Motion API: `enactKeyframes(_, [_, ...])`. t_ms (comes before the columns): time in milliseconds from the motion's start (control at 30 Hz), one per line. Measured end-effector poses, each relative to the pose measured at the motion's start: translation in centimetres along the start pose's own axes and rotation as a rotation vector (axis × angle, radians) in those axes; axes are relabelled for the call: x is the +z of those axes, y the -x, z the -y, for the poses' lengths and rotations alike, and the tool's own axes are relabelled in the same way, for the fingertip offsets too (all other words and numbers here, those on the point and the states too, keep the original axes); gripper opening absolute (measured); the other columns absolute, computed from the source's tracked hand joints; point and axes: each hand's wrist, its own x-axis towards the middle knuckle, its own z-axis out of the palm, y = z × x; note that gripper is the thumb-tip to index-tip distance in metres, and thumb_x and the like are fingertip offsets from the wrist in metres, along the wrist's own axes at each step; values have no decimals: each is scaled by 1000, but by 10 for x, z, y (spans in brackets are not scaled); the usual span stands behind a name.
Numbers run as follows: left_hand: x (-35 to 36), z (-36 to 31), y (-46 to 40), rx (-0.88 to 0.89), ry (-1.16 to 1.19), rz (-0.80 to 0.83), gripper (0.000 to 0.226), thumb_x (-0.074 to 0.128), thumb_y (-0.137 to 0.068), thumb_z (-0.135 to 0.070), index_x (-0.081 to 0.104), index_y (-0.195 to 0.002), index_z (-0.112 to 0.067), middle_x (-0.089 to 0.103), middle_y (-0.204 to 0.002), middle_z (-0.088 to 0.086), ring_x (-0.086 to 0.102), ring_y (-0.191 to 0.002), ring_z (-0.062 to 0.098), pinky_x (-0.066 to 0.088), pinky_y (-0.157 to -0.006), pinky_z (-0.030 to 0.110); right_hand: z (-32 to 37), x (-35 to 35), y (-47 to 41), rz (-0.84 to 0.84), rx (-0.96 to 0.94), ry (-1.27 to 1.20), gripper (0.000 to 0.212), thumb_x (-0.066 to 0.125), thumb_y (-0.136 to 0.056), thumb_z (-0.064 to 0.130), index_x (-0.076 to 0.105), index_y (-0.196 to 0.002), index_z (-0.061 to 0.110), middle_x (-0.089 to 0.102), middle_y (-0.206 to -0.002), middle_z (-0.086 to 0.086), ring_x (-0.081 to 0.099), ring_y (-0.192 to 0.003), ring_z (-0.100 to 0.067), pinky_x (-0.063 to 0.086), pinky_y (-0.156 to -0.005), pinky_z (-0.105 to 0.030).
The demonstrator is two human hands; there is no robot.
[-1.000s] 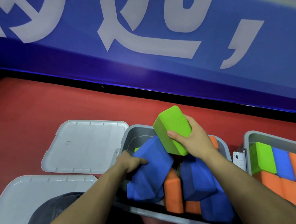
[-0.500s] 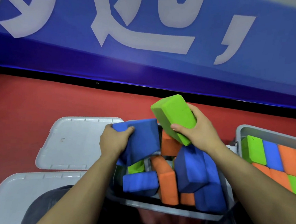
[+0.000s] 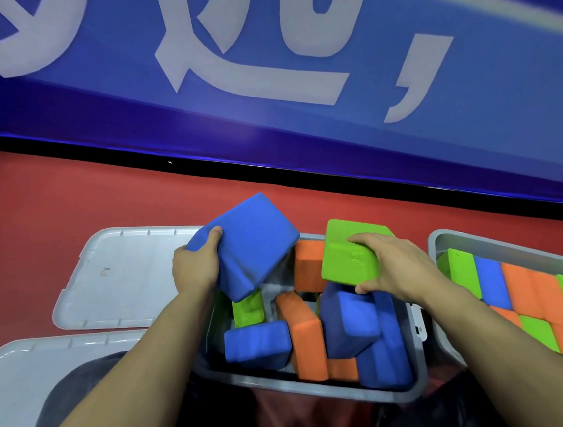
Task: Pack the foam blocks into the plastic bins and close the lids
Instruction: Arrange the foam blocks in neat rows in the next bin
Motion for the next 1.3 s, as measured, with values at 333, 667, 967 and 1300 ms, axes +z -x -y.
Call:
enactKeyframes(333, [0, 3, 0, -45, 14, 8, 53, 76, -75, -57, 67, -94, -9, 71, -93, 4, 69, -87, 26, 60, -85, 45, 0, 8, -2, 54, 105, -113, 74, 71, -59, 84, 46, -112, 38, 46, -132, 9, 48, -124, -22, 43, -101, -46])
enactKeyframes(667, [9, 6, 1, -46, 15, 40, 54, 78, -73, -57, 67, -96, -9, 72, -94, 5, 69, -87, 26, 60, -86, 46, 24, 33, 0, -61, 372, -144, 76, 53, -55, 100, 54, -77, 27, 31, -137, 4, 26, -131, -25, 34, -104, -70])
enactKeyframes(967, [4, 6, -2, -36, 20, 53, 58, 78, -68, -59, 68, -97, -10, 73, -94, 5, 70, -87, 26, 60, -86, 48, 13, 31, -12, 183, 583, -354, 143, 69, -43, 95, -10, -154, 54, -39, -160, 5, -26, -149, -46, 12, -112, -79])
enactKeyframes(1300, [8, 3, 1, -28, 51, 72, 66, 78, -60, -63, 68, -100, -12, 74, -96, 4, 71, -88, 26, 60, -85, 49, 7, 22, 6, 123, 539, -254, 134, 68, -48, 93, -5, -154, 55, -25, -165, 10, 2, -152, -35, 26, -111, -68])
